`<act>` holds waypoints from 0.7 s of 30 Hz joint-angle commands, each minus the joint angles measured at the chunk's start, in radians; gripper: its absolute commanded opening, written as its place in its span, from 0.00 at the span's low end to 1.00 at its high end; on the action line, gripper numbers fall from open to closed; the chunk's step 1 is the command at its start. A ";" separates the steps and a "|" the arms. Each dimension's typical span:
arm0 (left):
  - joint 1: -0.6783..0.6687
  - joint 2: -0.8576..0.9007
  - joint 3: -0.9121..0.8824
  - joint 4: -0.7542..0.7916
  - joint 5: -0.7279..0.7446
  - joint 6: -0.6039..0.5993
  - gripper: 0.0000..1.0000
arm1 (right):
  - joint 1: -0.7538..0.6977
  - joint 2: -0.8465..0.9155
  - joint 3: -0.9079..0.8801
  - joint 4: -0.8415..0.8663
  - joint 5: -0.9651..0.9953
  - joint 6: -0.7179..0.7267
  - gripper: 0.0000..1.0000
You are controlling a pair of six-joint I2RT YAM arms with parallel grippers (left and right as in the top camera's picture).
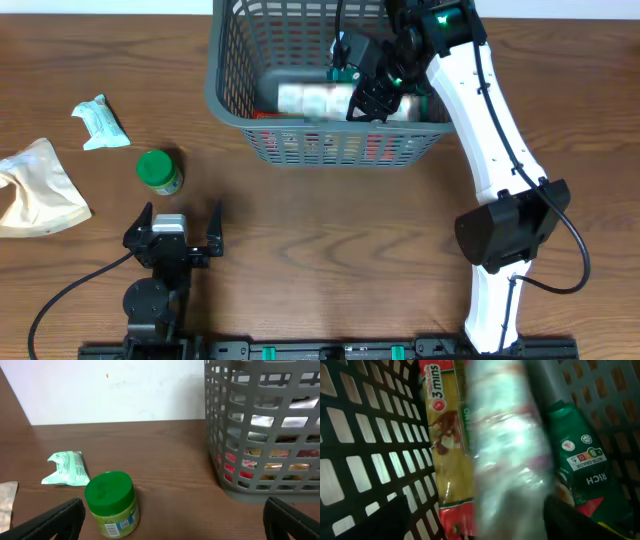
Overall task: Pack container
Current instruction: 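Lower the tissue pack into the basket and open the right gripper, then retract the right gripper to the right edge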
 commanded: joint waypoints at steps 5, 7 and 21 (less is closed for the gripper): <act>0.003 -0.007 -0.031 -0.014 -0.008 0.010 0.99 | 0.010 -0.009 0.042 0.061 -0.016 0.093 0.71; 0.003 -0.007 -0.031 -0.014 -0.008 0.010 0.99 | 0.009 -0.015 0.079 0.068 -0.002 0.134 0.72; 0.003 -0.007 -0.031 -0.014 -0.008 0.010 0.99 | -0.058 -0.189 0.444 0.055 0.600 0.772 0.80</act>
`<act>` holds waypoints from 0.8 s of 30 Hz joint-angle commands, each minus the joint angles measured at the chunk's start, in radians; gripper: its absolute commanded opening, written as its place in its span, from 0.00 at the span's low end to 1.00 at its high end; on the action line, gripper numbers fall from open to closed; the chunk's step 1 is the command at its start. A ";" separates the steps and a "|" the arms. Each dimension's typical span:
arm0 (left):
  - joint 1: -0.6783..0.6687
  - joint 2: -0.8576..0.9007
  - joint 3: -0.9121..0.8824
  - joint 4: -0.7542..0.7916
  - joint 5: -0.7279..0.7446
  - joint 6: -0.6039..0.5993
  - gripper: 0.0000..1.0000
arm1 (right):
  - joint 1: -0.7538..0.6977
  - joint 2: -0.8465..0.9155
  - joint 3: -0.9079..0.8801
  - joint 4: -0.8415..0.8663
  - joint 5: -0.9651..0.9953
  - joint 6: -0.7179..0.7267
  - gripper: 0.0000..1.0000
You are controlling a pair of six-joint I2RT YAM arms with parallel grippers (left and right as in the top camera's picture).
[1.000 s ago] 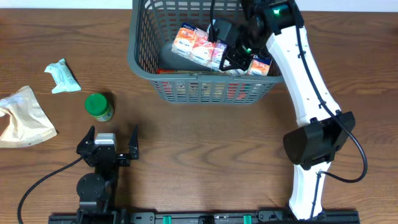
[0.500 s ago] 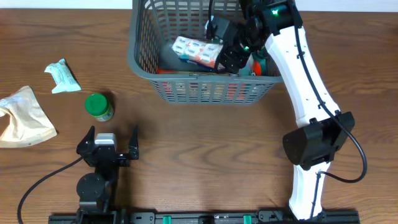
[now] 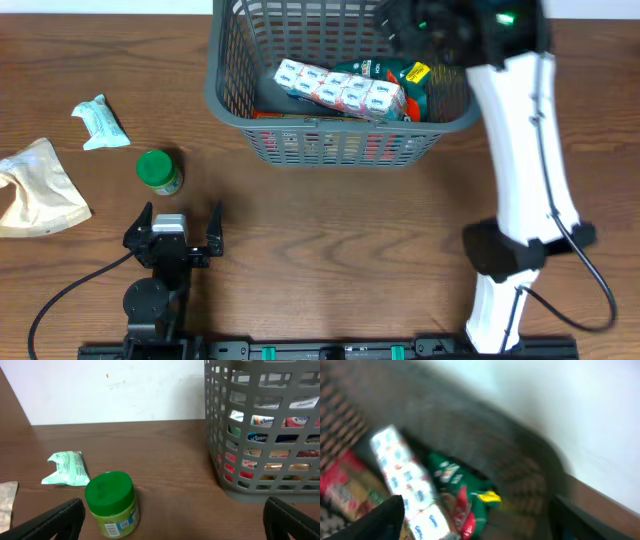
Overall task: Pack container
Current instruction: 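Retract the right gripper to the right edge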
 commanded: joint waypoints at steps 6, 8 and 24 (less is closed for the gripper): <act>0.002 -0.007 -0.031 -0.014 -0.008 0.010 0.99 | -0.163 -0.247 0.053 -0.164 0.267 0.411 0.99; 0.002 -0.007 -0.031 -0.014 -0.008 0.010 0.99 | -0.201 -0.282 0.053 -0.200 0.275 0.404 0.99; 0.002 -0.007 -0.031 -0.014 -0.008 0.010 0.99 | -0.278 -0.350 0.052 -0.255 0.281 0.384 0.99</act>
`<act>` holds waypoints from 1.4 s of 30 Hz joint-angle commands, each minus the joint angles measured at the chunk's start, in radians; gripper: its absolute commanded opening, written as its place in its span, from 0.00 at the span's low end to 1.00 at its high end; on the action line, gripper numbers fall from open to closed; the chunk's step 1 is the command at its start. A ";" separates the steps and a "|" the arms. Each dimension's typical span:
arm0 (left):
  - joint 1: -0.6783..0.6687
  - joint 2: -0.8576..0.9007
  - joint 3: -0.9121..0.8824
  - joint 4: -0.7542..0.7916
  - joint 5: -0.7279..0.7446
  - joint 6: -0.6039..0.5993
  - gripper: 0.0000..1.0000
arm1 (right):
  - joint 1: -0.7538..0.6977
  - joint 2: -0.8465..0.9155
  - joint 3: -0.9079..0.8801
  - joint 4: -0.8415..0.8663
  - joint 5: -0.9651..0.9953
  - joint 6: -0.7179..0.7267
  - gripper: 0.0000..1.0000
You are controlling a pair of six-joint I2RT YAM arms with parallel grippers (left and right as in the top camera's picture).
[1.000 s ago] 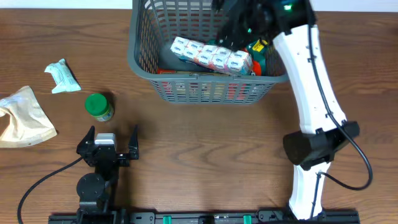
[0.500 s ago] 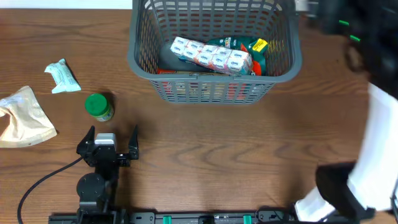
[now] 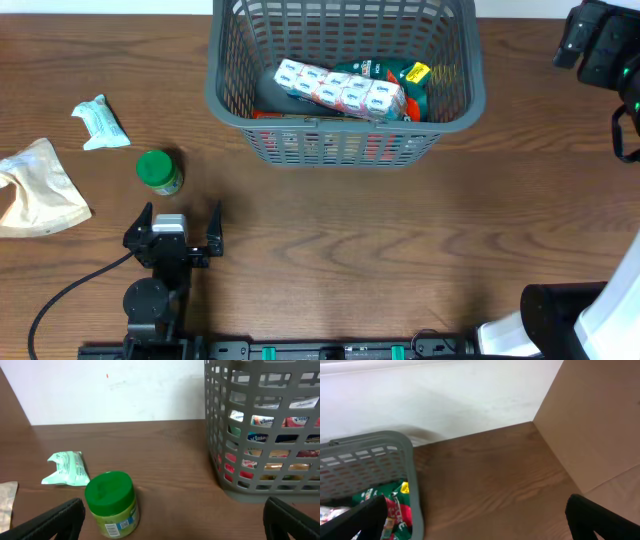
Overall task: Pack container
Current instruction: 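Retract the right gripper to the right edge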
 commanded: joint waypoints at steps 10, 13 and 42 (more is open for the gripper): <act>0.002 -0.007 -0.031 -0.014 -0.008 0.010 0.99 | -0.134 0.001 -0.002 -0.128 0.349 0.274 0.99; 0.002 -0.007 -0.031 -0.014 -0.008 0.010 0.99 | -0.215 0.001 -0.002 -0.128 0.339 0.274 0.99; 0.002 -0.007 -0.031 -0.006 -0.008 0.010 0.99 | -0.343 0.002 -0.002 -0.126 0.209 0.274 0.99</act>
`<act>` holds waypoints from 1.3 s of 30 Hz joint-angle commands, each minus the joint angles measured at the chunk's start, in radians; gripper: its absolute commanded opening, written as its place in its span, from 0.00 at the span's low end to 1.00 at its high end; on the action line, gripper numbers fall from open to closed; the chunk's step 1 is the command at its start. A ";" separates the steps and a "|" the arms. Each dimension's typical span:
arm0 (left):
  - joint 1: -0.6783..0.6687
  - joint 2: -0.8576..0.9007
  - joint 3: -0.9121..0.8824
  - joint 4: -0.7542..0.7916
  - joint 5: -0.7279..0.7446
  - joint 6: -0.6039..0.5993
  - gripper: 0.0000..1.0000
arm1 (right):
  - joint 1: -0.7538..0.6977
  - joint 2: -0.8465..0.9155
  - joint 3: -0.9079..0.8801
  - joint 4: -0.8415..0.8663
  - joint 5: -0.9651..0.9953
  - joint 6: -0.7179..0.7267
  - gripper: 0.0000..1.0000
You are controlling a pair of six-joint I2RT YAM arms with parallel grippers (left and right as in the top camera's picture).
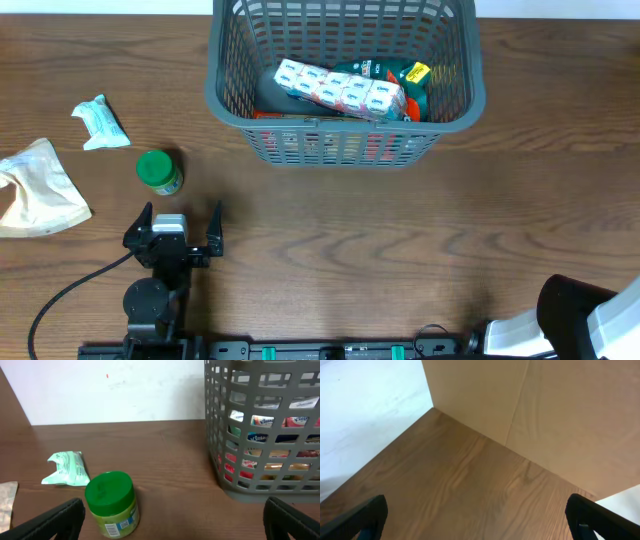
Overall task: Pack container
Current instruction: 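Retract the right gripper to the right edge, then move the left gripper over the green-lidded jar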
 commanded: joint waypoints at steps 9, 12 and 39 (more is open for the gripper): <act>0.003 -0.005 0.026 0.058 -0.003 -0.010 0.99 | -0.006 0.002 -0.001 -0.002 0.004 0.016 0.99; 0.003 0.029 0.119 -0.005 -0.035 -0.025 0.99 | -0.005 0.002 -0.001 -0.002 0.004 0.016 0.99; 0.008 1.181 1.718 -0.934 -0.095 -0.029 0.98 | -0.006 0.002 -0.001 -0.002 0.004 0.016 0.99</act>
